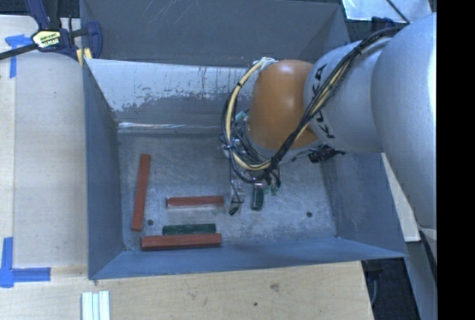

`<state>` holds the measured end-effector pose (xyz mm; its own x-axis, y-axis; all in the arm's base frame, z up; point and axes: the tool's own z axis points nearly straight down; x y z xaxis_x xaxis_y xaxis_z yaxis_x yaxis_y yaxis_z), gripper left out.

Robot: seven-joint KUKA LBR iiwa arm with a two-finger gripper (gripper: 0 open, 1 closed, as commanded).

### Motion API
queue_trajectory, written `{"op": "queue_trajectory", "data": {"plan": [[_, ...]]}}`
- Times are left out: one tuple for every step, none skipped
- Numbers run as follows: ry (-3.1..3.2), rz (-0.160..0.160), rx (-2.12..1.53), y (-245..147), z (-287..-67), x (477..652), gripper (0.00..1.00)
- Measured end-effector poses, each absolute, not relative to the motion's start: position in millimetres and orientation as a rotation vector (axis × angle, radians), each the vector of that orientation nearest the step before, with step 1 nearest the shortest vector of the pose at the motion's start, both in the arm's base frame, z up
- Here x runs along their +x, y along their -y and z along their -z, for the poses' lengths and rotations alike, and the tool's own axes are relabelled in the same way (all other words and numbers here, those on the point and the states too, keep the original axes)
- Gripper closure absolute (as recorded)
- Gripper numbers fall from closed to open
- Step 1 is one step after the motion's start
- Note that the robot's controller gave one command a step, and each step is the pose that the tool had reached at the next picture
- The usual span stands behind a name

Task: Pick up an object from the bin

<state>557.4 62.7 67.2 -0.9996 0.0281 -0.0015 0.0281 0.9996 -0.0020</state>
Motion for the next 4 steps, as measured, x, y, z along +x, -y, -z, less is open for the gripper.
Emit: {"op": "queue_trajectory", "data": {"plan": [[-3.132,-0.002,-0.246,-116,-74,489.4,0.00],[-3.130,-0.002,-0.241,-115,-76,490.5,1.00],[-3.135,0.001,-0.136,-117,-75,486.3,1.00],[-3.125,-0.002,-0.182,-126,-232,504.8,1.00]]}}
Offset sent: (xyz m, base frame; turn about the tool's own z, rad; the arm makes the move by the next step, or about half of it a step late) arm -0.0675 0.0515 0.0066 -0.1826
